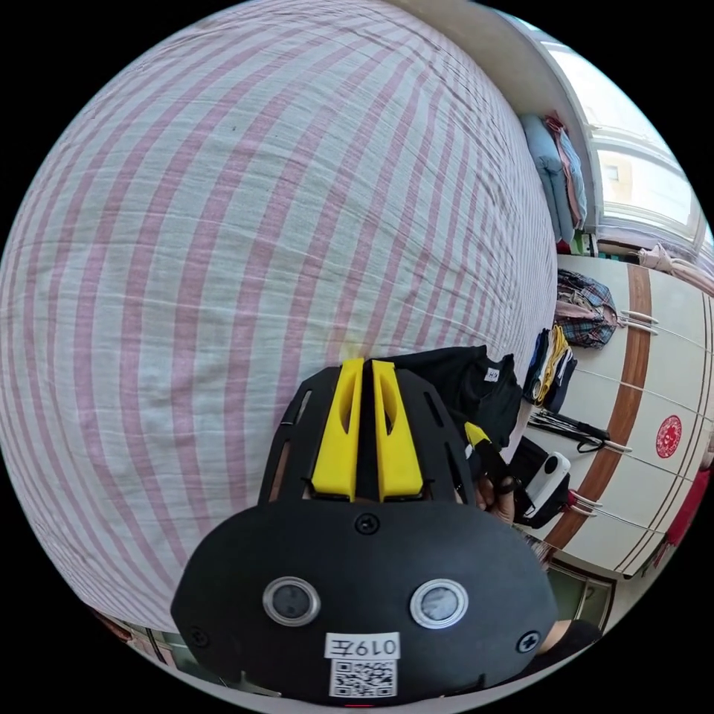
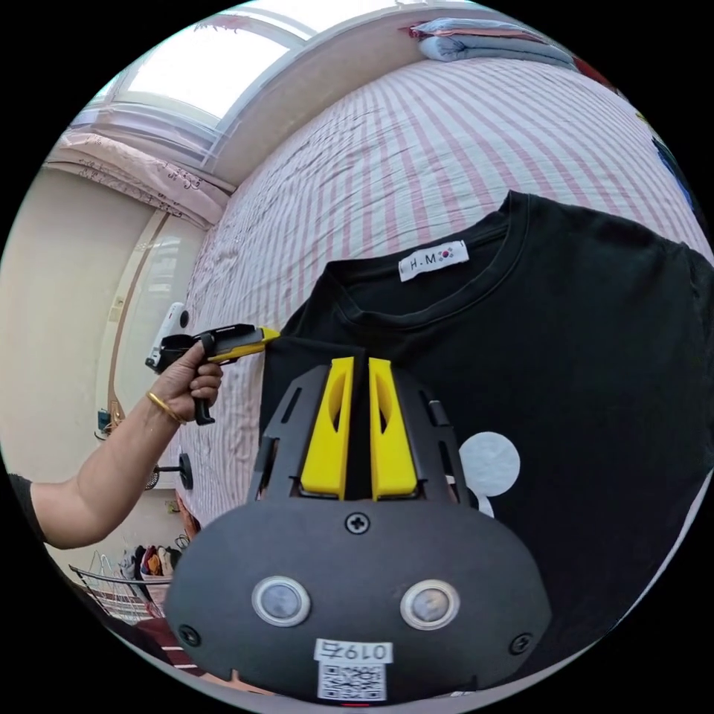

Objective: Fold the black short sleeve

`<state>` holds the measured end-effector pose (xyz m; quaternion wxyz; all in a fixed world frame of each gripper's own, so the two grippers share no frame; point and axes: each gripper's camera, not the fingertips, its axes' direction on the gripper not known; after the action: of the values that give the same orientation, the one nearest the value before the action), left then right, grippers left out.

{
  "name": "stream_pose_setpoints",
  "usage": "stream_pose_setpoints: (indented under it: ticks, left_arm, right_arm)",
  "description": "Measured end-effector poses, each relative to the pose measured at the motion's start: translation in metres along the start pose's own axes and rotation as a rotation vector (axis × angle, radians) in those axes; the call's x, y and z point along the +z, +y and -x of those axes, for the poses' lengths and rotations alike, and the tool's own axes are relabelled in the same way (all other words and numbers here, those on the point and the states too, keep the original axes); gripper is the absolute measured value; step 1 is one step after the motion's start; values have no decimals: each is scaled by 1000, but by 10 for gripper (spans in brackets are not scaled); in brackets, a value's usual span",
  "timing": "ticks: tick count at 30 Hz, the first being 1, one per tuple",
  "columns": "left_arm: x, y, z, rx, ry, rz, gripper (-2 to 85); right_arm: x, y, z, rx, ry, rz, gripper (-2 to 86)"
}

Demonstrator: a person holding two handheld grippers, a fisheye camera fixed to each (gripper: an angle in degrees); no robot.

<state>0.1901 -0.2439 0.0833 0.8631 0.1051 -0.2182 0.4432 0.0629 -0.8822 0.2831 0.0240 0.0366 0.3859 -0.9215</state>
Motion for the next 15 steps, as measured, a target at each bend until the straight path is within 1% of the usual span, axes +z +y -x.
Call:
stream_pose_setpoints:
  ticks: [3, 6, 8, 10, 12, 14, 15]
  left_arm:
    - [12, 5, 3, -10, 31, 5, 10]
    - [20, 12, 6, -6, 66, -13, 10]
    - [22, 19, 9, -2, 89, -45, 10]
    - [20, 26, 10, 7, 98, -91, 10]
    - [17, 40, 1, 100, 119, -132, 9]
    - [22, 77, -26, 304, 130, -150, 8]
    - [25, 89, -34, 360, 132, -142, 8]
  right_arm:
    - [-10, 7, 12, -2, 31, -16, 17]
    - [-33, 21, 39, -93, 22, -89, 1]
    - [-38, 34, 58, -181, -16, -58, -4]
    - [-35, 56, 81, -275, 0, 36, -6]
    - [-42, 76, 93, -304, 7, 50, -6]
    - [-66, 98, 99, -278, -88, -7, -7]
    - [-81, 114, 103, -251, -151, -21, -7]
